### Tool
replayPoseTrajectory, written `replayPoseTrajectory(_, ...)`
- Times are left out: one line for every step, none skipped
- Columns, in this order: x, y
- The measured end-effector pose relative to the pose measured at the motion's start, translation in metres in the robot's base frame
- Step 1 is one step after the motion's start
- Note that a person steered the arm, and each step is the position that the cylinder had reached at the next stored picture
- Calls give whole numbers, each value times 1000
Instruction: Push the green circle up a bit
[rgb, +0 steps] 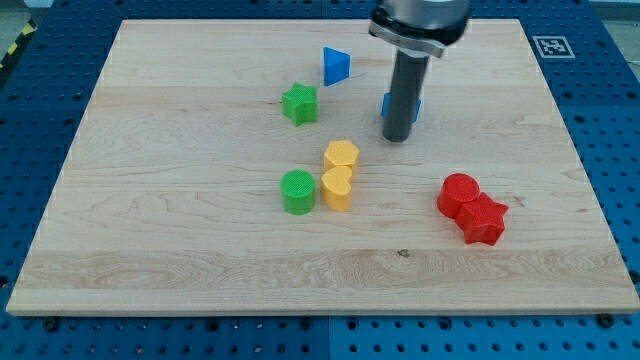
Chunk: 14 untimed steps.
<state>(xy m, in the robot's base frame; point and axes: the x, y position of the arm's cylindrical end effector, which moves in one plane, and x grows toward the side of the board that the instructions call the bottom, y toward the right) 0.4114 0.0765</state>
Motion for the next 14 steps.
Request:
replayPoseTrajectory(-3,-19)
replayPoseTrajectory(-2,-17)
replayPoseTrajectory(-2,-46)
replayPoseTrajectory(-2,-82)
replayPoseTrajectory(4,-115)
replayPoseTrajectory(32,-137)
replayPoseTrajectory(82,-145)
replayPoseTrajectory(130,-126)
replayPoseTrajectory(134,-96)
replayPoseTrajectory(132,-97)
replayPoseTrajectory(117,-112)
replayPoseTrajectory(105,-121)
replayPoseTrajectory(99,-122)
replayPoseTrajectory(99,-121)
